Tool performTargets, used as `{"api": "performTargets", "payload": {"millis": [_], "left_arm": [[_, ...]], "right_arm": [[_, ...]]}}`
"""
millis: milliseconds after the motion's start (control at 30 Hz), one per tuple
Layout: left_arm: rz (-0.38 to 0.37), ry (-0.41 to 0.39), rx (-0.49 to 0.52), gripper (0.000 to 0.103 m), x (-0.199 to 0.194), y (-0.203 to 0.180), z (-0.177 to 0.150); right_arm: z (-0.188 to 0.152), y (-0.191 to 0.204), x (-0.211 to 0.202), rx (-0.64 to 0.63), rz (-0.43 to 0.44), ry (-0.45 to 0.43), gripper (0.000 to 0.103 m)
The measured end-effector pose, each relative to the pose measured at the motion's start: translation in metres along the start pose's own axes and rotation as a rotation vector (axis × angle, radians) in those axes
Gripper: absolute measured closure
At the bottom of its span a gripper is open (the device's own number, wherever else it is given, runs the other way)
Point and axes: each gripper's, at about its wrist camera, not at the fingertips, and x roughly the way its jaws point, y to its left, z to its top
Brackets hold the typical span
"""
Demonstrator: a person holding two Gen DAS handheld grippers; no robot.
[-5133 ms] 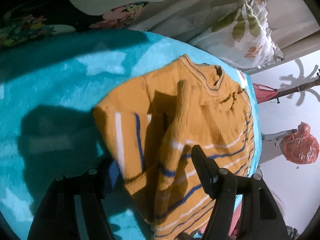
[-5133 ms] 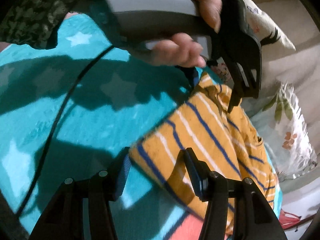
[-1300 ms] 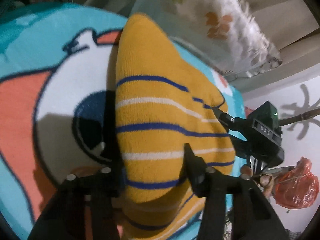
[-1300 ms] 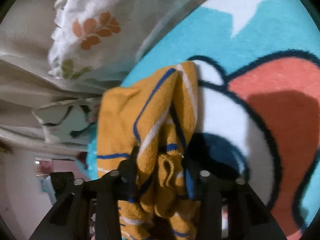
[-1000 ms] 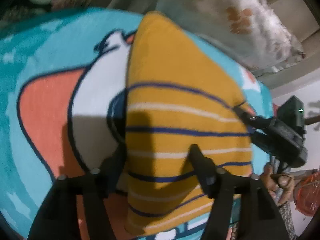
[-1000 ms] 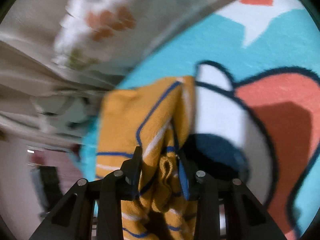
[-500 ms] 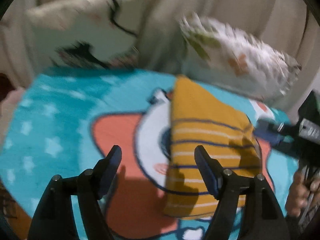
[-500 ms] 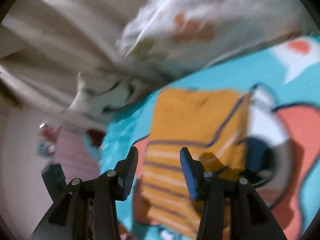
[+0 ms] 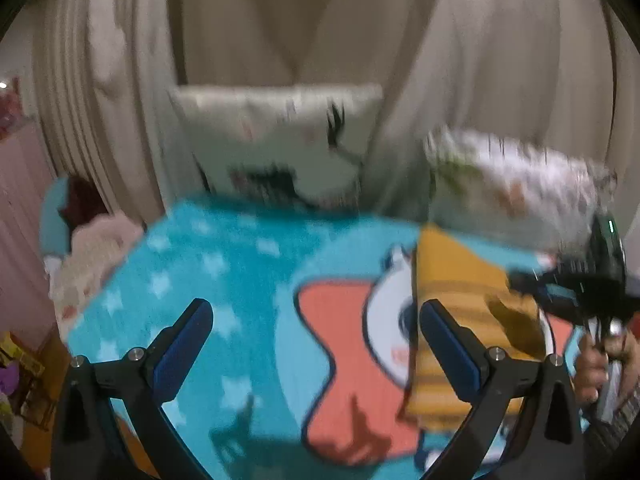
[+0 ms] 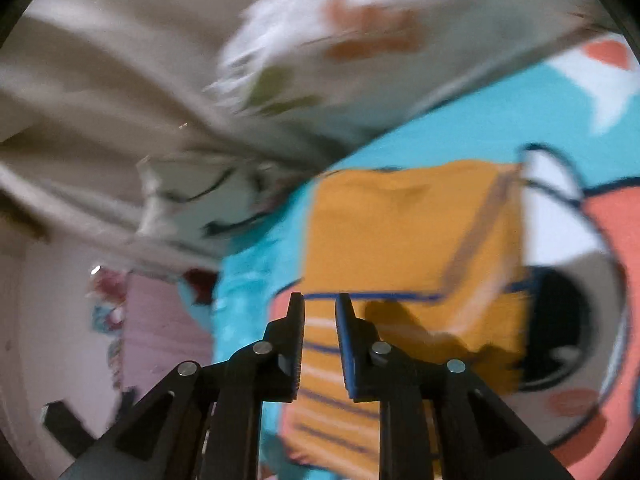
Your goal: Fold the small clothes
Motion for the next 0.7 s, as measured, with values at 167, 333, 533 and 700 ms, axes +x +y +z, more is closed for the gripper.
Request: {"api": "performTargets", "payload": {"millis": [167, 333, 533, 700], "left_arm": [[-0.013, 0.102, 0.007, 0.0, 0.013, 0.001, -0.017], [-0.039, 0.123, 0.02, 0.0, 0.017, 0.007, -0.026], [-0.12, 0.178, 0.035, 0.0, 0.028, 0.02, -0.041], [-0.15, 0.204, 0.056, 0.0, 0.026, 0.031, -0.056]], "right_arm": [[-0.031, 0.016, 0.061, 0.012, 0.077, 0.173, 0.084], [-0.072, -0.007, 0.088, 0.116, 0.089, 0.265, 0.086], [-0.126, -0.022, 0.067, 0.151, 0.015, 0.287, 0.085], [-0.139, -0.014, 0.024, 0.108, -0.099, 0.191, 0.077]]}}
